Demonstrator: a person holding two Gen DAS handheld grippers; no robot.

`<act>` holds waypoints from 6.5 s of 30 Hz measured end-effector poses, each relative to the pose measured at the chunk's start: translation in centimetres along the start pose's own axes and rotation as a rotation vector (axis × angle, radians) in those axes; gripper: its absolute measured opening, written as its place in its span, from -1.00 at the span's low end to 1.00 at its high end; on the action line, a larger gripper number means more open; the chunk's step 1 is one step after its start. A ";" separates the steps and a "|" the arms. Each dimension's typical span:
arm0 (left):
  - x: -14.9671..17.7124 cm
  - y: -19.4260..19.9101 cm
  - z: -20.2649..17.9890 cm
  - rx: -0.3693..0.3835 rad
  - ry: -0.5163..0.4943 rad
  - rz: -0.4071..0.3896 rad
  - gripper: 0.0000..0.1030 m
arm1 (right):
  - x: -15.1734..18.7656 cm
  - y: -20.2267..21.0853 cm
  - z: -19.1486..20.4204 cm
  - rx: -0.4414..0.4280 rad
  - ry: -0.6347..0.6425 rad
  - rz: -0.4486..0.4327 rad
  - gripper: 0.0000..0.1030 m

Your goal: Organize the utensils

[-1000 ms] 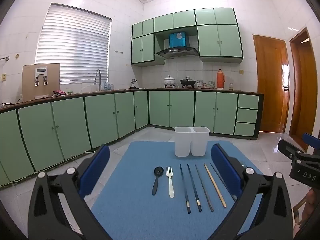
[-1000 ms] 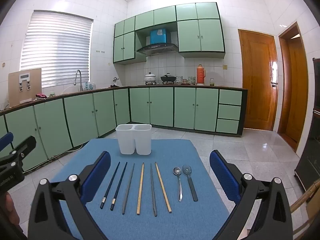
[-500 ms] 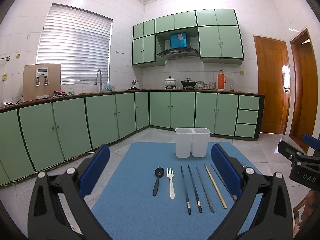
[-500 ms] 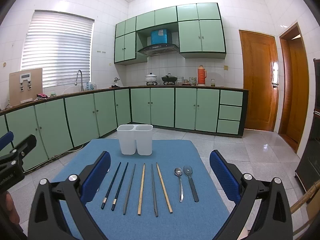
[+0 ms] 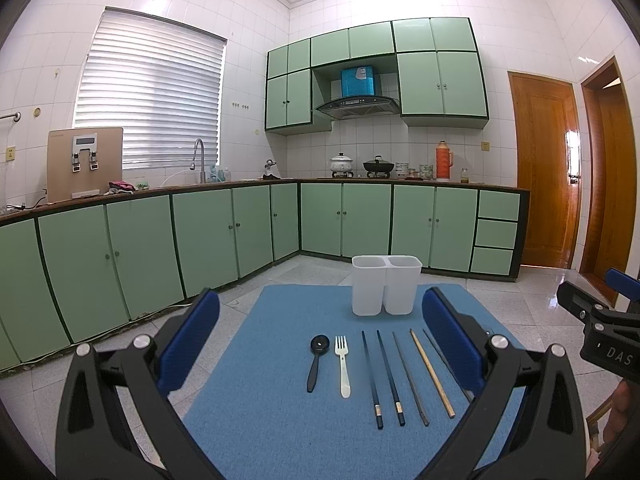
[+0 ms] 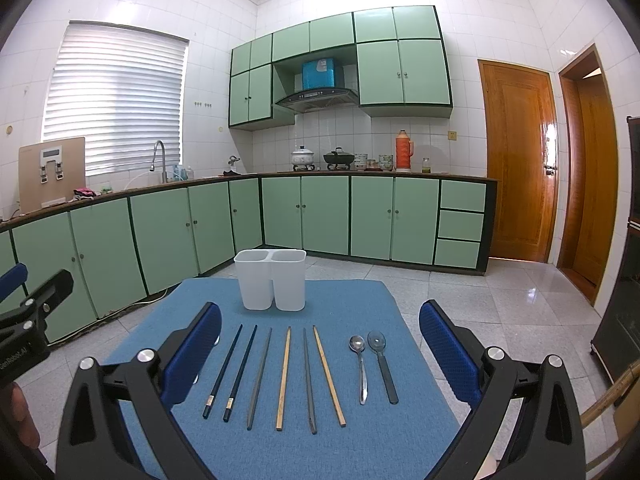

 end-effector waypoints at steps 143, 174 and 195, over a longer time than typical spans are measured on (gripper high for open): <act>14.2 -35.0 4.4 -0.056 -0.025 0.770 0.50 | 12.3 -33.3 -9.3 -0.046 -0.029 0.726 -0.39; 3.0 -27.7 2.3 0.074 0.070 0.371 -0.35 | -0.8 -26.6 -8.7 -0.176 -0.106 0.359 -0.69; 4.3 -27.9 1.1 0.089 0.067 0.385 -0.35 | 7.9 -29.7 -6.6 -0.240 -0.194 0.615 -0.83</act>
Point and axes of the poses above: each gripper's, at about its wrist camera, not at the fingertips, and y roughly against the way its jaws point, z to its left, x to its underside, the point moved 6 cm from there along -y, roughly the way its jaws point, and after that the axes turned 3 degrees about y, right-handed, at the moved point
